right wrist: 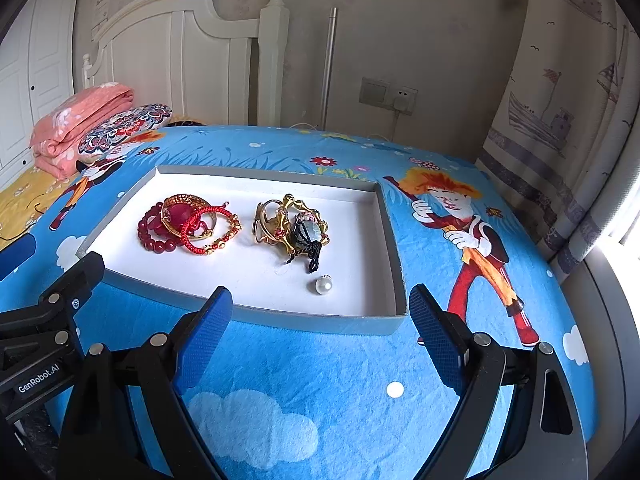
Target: Organize jewelry
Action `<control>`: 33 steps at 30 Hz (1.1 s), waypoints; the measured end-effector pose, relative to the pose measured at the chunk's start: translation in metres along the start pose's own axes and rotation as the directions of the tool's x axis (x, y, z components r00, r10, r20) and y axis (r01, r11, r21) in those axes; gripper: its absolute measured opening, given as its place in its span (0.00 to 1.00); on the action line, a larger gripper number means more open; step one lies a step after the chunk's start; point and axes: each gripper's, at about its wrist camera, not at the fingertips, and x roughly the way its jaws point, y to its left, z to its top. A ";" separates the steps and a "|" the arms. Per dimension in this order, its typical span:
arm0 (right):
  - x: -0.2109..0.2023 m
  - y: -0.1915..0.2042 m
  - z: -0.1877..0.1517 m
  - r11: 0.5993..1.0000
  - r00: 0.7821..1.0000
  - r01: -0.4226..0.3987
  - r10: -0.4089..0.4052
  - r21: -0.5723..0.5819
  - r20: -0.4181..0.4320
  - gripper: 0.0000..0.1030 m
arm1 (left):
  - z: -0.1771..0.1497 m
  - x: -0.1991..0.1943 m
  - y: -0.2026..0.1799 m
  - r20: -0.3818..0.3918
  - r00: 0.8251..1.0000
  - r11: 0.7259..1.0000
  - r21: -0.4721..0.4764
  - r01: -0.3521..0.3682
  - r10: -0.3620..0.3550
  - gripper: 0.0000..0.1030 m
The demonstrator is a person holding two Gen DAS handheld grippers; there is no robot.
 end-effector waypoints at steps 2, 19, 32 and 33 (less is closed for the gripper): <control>0.000 0.000 0.000 1.000 1.000 0.000 0.000 0.000 0.000 0.82 | -0.001 0.001 0.000 -0.002 1.000 1.000 0.000 0.000 0.000 0.95; 0.000 0.003 -0.006 1.000 1.000 -0.004 0.004 -0.003 -0.003 0.82 | -0.004 0.001 0.000 -0.004 1.000 1.000 0.004 -0.005 0.005 0.95; 0.000 0.003 -0.006 1.000 1.000 -0.003 0.003 -0.004 -0.003 0.82 | -0.004 -0.001 -0.004 0.007 1.000 1.000 0.007 -0.010 0.010 0.95; 0.000 0.002 -0.006 1.000 1.000 -0.004 0.004 -0.004 -0.004 0.82 | -0.003 -0.001 -0.003 0.007 1.000 1.000 0.005 -0.008 0.008 0.95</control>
